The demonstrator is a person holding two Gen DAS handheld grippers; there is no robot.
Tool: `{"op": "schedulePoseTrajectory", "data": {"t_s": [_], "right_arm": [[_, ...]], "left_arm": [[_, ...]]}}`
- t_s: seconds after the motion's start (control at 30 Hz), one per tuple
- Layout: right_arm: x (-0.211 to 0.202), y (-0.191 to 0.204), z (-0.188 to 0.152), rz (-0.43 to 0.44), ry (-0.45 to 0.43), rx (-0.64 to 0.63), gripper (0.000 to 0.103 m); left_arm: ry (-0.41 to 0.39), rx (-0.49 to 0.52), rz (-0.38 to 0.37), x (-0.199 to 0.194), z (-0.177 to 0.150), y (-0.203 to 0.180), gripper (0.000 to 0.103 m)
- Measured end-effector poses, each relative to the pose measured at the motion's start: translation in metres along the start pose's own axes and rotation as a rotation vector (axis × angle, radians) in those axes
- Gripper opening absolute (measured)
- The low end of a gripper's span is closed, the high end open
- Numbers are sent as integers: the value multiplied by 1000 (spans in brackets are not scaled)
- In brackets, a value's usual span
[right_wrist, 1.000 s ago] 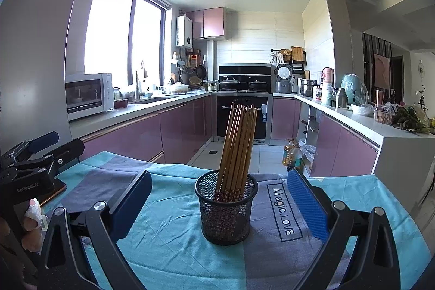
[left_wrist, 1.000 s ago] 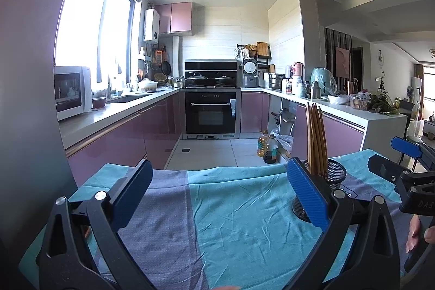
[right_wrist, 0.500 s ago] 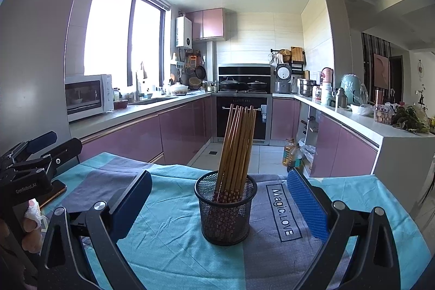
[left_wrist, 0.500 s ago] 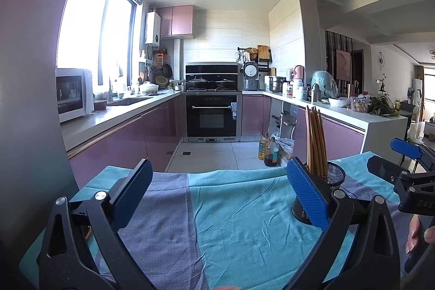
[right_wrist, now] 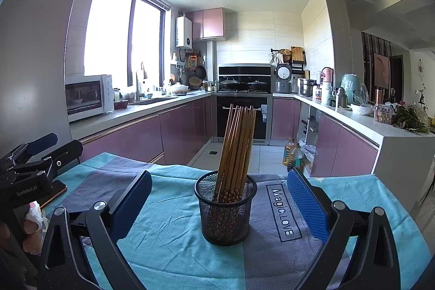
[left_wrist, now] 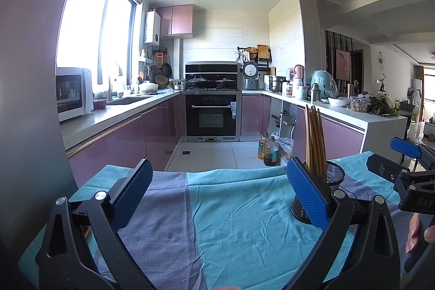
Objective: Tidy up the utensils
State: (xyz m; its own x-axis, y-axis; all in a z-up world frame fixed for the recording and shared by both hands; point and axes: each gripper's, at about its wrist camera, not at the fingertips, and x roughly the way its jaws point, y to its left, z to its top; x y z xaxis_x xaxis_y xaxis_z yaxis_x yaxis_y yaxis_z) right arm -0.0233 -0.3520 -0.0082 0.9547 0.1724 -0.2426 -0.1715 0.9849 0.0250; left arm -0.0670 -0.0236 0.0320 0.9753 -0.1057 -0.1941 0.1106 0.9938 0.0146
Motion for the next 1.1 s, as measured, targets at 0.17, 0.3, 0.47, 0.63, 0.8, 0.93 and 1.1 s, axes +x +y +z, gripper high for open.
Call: {"op": "schedulePoseTrajectory", "data": {"t_s": [0.17, 0.3, 0.47, 0.63, 0.8, 0.93, 1.1], "right_arm": [[0, 0, 0, 3, 1, 1, 96], [0, 0, 0, 4, 1, 2, 96], [0, 0, 0, 3, 1, 1, 96], [0, 1, -1, 2, 2, 3, 96], [1, 2, -1, 0, 1, 5, 96], [1, 2, -2, 0, 0, 5, 96], [1, 2, -2, -2, 0, 5, 96]], "left_arm": [[0, 0, -2, 1, 0, 0, 97], [0, -2, -2, 0, 0, -1, 97], [-2, -1, -1, 1, 0, 0, 97], [-1, 0, -1, 1, -1, 0, 97], [-3, 1, 0, 1, 0, 0, 97], [-3, -1, 0, 1, 0, 0, 97], [-2, 0, -4, 2, 0, 0, 97]]}}
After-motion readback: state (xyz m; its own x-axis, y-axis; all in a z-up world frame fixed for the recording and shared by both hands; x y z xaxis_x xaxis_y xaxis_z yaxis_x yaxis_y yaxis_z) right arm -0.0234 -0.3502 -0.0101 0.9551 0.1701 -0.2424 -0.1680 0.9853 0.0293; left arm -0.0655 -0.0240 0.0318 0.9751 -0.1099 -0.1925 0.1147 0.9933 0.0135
